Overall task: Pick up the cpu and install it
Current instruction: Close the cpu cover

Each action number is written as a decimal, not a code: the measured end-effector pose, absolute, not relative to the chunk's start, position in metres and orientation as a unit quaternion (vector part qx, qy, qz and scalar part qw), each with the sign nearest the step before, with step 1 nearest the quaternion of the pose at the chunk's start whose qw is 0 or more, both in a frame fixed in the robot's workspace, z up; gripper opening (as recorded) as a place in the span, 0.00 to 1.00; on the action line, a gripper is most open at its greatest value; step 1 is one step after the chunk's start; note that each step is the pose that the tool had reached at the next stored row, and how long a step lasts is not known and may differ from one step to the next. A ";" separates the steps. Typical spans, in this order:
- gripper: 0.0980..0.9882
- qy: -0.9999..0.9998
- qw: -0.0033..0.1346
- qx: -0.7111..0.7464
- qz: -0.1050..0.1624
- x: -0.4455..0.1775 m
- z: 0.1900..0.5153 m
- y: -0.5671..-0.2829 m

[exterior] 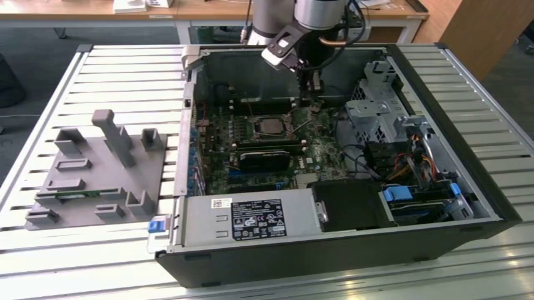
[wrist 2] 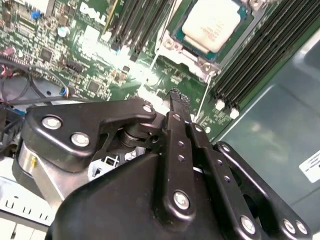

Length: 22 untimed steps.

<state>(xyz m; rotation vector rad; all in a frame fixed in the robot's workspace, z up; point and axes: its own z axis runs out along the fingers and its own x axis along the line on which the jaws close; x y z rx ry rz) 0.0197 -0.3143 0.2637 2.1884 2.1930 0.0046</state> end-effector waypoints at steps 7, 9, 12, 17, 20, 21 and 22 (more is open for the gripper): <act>0.01 0.708 0.022 0.706 0.001 0.033 0.263 -0.311; 0.01 0.708 0.022 0.706 0.001 0.037 0.262 -0.310; 0.01 0.708 0.022 0.706 0.001 0.042 0.261 -0.310; 0.01 0.708 0.022 0.706 0.001 0.050 0.259 -0.309; 0.01 0.708 0.022 0.706 0.001 0.053 0.257 -0.309; 0.01 0.708 0.022 0.706 0.001 0.054 0.255 -0.309; 0.01 0.708 0.022 0.706 0.001 0.055 0.254 -0.309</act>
